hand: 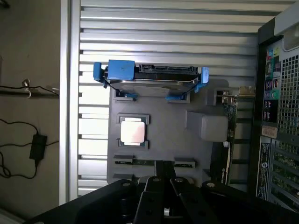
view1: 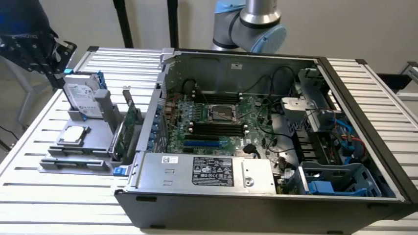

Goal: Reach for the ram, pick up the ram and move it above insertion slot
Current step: 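Reach for the ram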

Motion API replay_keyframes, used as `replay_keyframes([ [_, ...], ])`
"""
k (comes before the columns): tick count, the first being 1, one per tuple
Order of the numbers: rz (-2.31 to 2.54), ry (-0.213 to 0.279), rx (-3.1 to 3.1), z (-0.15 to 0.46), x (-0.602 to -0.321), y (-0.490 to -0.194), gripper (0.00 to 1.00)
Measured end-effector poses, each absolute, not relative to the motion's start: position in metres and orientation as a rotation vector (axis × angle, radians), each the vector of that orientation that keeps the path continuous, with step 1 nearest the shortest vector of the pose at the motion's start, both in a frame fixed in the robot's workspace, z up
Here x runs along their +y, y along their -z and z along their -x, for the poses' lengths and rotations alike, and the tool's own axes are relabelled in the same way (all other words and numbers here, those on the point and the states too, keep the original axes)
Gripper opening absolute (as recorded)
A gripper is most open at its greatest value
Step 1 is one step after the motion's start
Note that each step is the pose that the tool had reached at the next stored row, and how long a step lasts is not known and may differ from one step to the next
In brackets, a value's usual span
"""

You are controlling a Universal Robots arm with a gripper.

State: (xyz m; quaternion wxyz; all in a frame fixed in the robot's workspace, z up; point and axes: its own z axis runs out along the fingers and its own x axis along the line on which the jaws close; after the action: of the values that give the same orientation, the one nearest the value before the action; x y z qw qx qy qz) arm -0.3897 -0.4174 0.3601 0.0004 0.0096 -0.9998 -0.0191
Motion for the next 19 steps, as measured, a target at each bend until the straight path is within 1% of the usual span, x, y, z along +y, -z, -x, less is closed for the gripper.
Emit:
replay_keyframes([
  [5,-0.03,0.059,-3.139,0.39,-0.421,-0.36,0.11],
  [15,-0.03,0.059,-3.134,0.384,-0.464,-0.357,0.11],
  [19,-0.032,0.059,-3.134,0.376,-0.471,-0.353,0.11],
])
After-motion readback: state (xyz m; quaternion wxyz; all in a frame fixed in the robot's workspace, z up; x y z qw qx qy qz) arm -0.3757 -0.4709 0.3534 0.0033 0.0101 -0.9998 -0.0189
